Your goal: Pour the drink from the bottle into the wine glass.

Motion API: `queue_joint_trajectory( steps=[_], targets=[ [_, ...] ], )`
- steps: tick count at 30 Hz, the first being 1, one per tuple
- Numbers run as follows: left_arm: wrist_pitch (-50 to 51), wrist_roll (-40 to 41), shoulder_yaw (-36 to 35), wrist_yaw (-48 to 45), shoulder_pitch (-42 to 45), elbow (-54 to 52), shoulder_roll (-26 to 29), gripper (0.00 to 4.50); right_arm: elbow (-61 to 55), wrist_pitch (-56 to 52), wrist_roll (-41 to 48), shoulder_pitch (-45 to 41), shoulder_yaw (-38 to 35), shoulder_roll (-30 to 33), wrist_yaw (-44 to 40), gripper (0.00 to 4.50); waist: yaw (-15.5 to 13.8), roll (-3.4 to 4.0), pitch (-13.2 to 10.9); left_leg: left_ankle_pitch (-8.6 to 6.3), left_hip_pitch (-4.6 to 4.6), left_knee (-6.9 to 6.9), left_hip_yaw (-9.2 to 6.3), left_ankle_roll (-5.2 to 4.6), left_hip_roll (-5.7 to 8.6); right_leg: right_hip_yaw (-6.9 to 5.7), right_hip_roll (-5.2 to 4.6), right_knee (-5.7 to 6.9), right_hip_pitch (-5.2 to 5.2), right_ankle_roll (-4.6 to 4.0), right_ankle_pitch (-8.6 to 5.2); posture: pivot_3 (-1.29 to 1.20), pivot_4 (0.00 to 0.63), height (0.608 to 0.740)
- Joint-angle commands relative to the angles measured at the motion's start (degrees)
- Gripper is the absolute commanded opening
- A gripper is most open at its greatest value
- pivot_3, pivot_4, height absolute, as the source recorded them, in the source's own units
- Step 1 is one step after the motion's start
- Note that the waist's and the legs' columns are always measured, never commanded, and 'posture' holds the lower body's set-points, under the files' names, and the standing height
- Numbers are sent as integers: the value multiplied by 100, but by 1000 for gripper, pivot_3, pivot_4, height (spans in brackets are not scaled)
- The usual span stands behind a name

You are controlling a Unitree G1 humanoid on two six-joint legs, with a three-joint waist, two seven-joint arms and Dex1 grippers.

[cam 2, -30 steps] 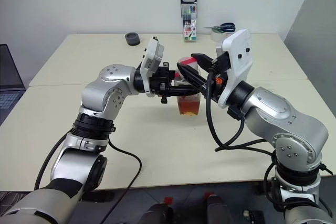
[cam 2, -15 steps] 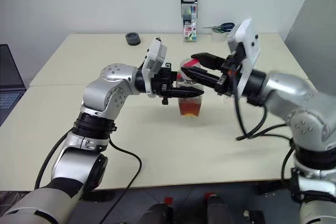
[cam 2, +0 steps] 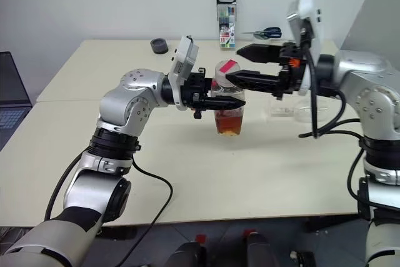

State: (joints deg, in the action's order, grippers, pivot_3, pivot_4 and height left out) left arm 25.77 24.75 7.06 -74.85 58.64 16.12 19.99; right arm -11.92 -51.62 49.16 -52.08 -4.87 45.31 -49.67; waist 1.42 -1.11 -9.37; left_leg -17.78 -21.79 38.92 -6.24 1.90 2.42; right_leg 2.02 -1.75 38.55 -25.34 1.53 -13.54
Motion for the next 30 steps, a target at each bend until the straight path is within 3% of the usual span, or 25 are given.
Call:
queue_joint_trajectory(
  steps=[1,7,14,30],
  targets=[
    [-117,44,-107,28,66,-96,8,1766,-995,-484,584,571,-729,46,691,4436,-4,0,0,0,-2,0,0,0,0,1,-2,0,-1,0,0,0,150,740],
    [-145,32,-119,42,67,-46,16,1766,-2139,-663,904,1106,-802,-577,2190,4436,51,1,0,0,7,-1,11,0,-1,9,-3,17,-6,0,0,0,150,740],
    [-324,-51,-87,85,92,119,-55,1766,-2435,-181,-118,1206,-130,-1366,3278,4436,37,1,0,4,11,3,12,6,4,8,3,25,-4,0,0,0,150,740],
    [-295,-75,-77,126,17,-12,-10,1766,-2108,-158,-277,880,-140,-1878,3621,4436,41,1,0,2,9,2,11,4,3,6,5,23,-6,0,0,0,150,740]
  ],
)
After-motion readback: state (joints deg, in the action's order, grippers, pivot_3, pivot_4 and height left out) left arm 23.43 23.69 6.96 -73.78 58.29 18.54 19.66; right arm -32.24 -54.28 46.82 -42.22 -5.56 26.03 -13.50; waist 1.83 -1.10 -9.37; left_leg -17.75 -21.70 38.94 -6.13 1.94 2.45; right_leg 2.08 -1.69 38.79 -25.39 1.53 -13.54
